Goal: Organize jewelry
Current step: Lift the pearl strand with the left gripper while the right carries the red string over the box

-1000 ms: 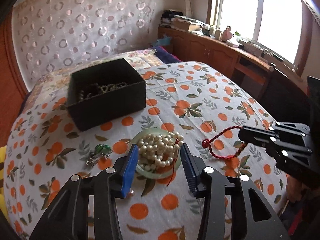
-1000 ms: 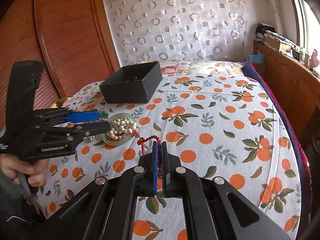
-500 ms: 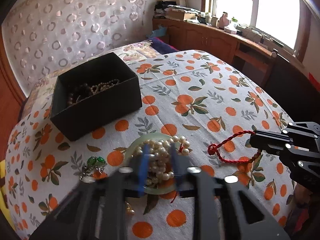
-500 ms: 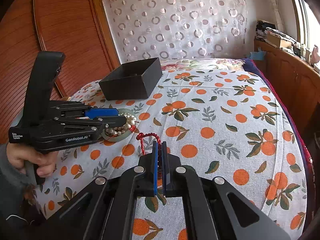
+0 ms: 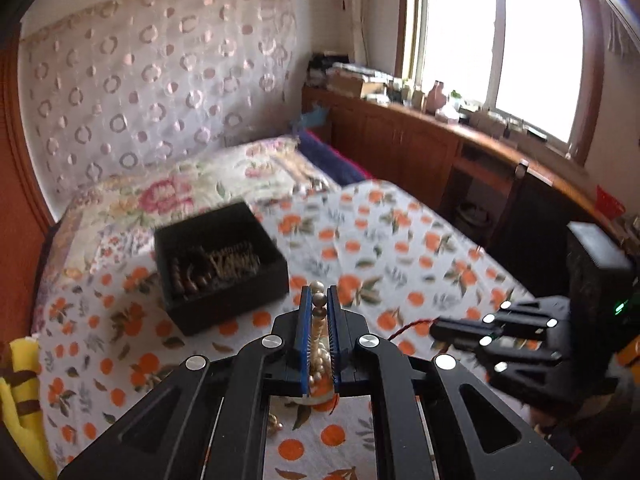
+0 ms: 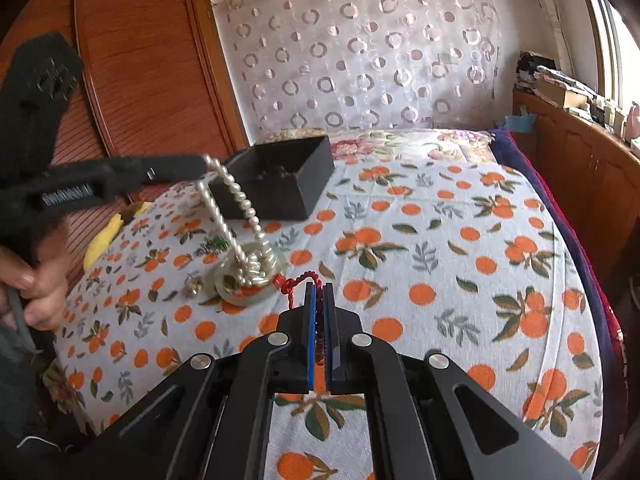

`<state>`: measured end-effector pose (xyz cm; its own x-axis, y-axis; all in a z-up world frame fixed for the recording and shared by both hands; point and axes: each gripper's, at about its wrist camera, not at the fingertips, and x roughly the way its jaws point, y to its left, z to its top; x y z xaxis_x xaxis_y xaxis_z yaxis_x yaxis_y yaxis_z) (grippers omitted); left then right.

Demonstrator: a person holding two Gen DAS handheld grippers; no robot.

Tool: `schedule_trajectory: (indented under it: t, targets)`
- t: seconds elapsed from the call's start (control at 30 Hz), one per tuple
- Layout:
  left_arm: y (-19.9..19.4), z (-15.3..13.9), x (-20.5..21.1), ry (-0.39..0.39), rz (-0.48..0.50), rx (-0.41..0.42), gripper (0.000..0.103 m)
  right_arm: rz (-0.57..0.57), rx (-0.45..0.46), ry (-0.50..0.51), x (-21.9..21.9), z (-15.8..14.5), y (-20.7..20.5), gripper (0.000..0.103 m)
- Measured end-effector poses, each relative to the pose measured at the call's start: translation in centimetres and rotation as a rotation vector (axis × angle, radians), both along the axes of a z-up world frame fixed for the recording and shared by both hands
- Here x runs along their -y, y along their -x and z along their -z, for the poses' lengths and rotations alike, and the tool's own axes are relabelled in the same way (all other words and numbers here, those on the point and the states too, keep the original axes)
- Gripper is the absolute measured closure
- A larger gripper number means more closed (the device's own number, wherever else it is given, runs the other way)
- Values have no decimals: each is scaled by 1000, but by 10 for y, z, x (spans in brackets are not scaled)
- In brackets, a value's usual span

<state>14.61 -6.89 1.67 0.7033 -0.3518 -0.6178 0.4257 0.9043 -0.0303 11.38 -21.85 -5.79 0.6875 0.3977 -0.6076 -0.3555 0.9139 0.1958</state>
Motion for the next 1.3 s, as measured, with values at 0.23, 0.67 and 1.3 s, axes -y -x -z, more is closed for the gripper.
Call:
schedule_trajectory:
  t: [0.23, 0.67, 1.3]
  targets:
    - [6, -36, -7, -6, -29, 77, 96, -12, 42, 17, -4, -24, -7, 99]
    - [-14, -84, -29, -32, -104, 141, 96, -38, 92, 40, -23, -62, -42, 99]
    - [-77, -134, -45, -63, -192, 160, 96, -65, 131, 59, -57, -97, -88, 99]
